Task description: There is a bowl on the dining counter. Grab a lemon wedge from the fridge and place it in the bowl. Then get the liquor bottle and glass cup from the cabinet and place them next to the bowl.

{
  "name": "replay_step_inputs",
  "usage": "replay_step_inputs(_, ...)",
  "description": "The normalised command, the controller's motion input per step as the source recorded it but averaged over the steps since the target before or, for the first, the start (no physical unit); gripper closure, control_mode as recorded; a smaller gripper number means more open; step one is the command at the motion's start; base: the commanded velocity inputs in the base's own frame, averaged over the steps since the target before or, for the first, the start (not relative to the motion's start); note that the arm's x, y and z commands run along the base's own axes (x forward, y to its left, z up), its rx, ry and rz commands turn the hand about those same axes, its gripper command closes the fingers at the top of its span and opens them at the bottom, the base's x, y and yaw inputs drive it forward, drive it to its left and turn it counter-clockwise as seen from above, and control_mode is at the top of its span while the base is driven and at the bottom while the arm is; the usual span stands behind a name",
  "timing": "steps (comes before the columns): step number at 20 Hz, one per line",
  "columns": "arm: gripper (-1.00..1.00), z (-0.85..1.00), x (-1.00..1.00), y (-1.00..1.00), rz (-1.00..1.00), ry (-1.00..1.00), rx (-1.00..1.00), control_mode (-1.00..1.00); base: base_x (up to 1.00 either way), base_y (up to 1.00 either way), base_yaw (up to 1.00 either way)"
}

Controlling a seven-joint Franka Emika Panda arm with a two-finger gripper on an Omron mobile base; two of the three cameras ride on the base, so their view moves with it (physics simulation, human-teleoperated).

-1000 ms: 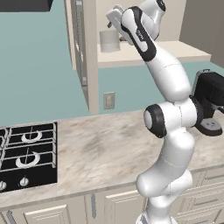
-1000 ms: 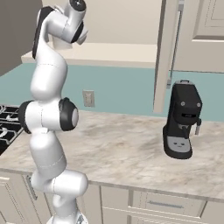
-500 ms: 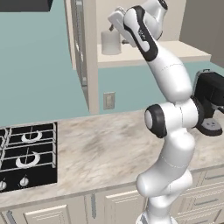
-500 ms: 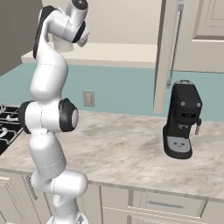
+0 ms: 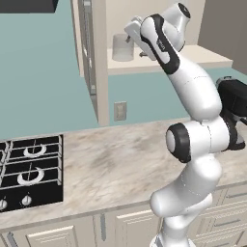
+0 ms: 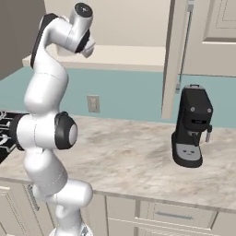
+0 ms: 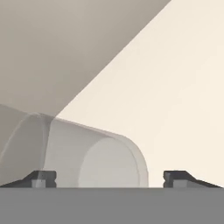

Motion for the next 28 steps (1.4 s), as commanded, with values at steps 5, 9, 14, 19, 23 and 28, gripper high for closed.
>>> replay_step_inputs(5, 1.00, -0.39, -0.04, 0.00, -0.06, 0.00, -0.01, -1.00, 0.00, 0.00, 0.00)
replay_step_inputs(9, 1.00, -0.22, -0.05, -0.01, -0.05, 0.00, 0.00, -1.00, 0.00, 0.00, 0.00)
replay_step_inputs(14, 1.00, -0.11, -0.06, -0.01, -0.03, 0.00, 0.00, -1.00, 0.00, 0.00, 0.00)
replay_step_inputs(19, 1.00, -0.01, -0.62, -0.11, 0.00, -0.01, 0.00, -1.00, 0.00, 0.00, 0.00)
replay_step_inputs(23, 1.00, 0.00, -1.00, -0.28, 0.00, -0.04, 0.00, -1.00, 0.00, 0.00, 0.00)
replay_step_inputs(28, 1.00, 0.00, -1.00, -0.29, 0.00, -0.07, 0.00, -1.00, 0.00, 0.00, 0.00)
